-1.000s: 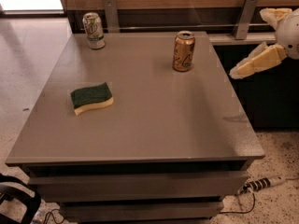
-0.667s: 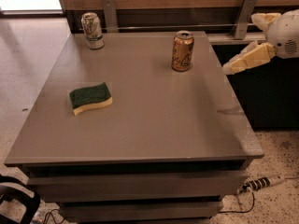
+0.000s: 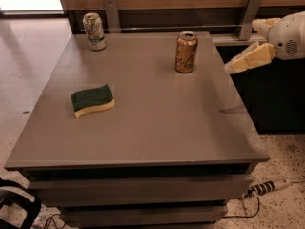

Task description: Move orange can near sponge

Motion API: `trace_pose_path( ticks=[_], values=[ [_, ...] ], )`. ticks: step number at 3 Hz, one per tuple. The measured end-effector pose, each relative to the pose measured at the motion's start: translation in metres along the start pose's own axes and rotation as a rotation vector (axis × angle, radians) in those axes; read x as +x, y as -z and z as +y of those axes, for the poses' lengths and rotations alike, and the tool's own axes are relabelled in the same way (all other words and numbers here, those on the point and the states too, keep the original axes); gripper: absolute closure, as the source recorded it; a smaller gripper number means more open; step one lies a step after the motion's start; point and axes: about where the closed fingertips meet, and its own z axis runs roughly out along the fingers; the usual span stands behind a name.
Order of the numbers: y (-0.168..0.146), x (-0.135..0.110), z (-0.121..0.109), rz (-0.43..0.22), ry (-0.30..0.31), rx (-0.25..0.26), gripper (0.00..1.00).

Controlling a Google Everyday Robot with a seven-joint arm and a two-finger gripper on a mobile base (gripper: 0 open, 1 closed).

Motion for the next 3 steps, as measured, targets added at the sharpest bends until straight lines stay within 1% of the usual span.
trace_pose_path(
  ticks=[1,2,3],
  values=[
    [-0.019,0.004,-0.009,-0.044,-0.022,-0.013,0.0],
    [-0.044,0.005,-0.023,-0.101,-0.046,-0.032,0.0],
    [-0.063,0.004,-0.033,-0.147,-0.065,-0.044,0.0]
  ],
)
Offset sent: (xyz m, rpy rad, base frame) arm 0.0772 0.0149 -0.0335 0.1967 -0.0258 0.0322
